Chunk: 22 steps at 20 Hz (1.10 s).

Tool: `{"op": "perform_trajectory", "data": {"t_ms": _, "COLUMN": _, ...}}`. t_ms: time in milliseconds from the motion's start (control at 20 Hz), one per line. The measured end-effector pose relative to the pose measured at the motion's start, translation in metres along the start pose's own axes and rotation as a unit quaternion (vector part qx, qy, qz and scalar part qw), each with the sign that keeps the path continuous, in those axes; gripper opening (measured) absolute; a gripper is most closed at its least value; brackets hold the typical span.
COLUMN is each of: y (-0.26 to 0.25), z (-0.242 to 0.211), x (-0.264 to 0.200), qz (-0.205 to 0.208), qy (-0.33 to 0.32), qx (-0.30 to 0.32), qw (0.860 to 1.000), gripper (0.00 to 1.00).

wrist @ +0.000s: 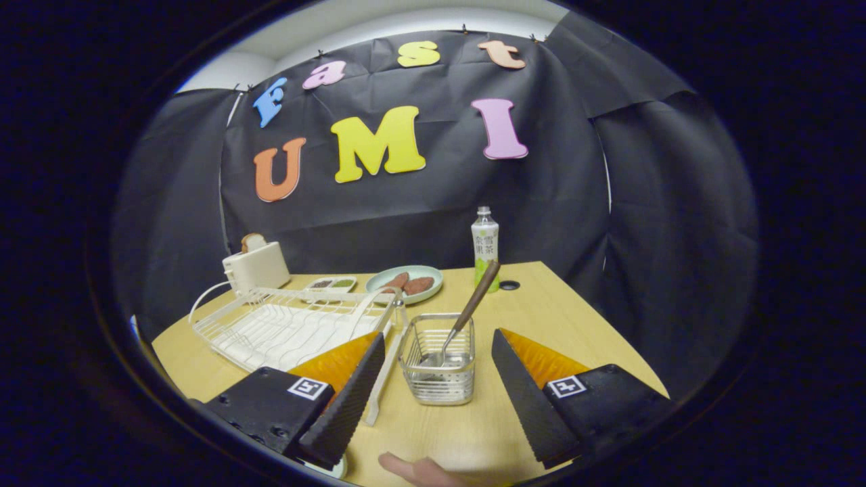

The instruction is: Take the plate from the dish rack, then take the spoon from the basket and place it into the plate.

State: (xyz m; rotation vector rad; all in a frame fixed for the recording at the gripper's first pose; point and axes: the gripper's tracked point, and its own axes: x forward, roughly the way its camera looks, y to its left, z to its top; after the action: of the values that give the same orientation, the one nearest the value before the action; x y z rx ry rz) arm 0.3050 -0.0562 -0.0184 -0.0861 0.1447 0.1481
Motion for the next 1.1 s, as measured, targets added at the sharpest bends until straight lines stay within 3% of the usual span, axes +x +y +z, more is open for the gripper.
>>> {"op": "perform_trajectory", "data": {"t_ms": 450, "y": -0.013, "z": 0.013, "x": 0.075, "qz": -0.005, "qy": 0.03, "qx": 0.031, "qw": 0.999, "gripper": 0.99}}
{"op": "perform_trajectory", "data": {"t_ms": 600, "y": -0.008, "z": 0.014, "x": 0.088, "qz": 0.0, "qy": 0.043, "qx": 0.042, "qw": 0.998, "gripper": 0.84}}
{"op": "perform_trajectory", "data": {"t_ms": 700, "y": -0.008, "z": 0.002, "x": 0.098, "qz": -0.004, "qy": 0.075, "qx": 0.039, "qw": 0.996, "gripper": 0.64}}
{"op": "perform_trajectory", "data": {"t_ms": 800, "y": -0.006, "z": 0.007, "x": 0.101, "qz": 0.0, "qy": 0.073, "qx": 0.039, "qw": 0.997, "gripper": 0.32}}
{"op": "perform_trajectory", "data": {"t_ms": 1000, "y": 0.013, "z": 0.012, "x": 0.093, "qz": 0.013, "qy": 0.062, "qx": 0.059, "qw": 0.996, "gripper": 0.19}}
{"op": "perform_trajectory", "data": {"t_ms": 1100, "y": 0.011, "z": 0.016, "x": 0.088, "qz": -0.008, "qy": 0.052, "qx": 0.051, "qw": 0.997, "gripper": 0.15}}
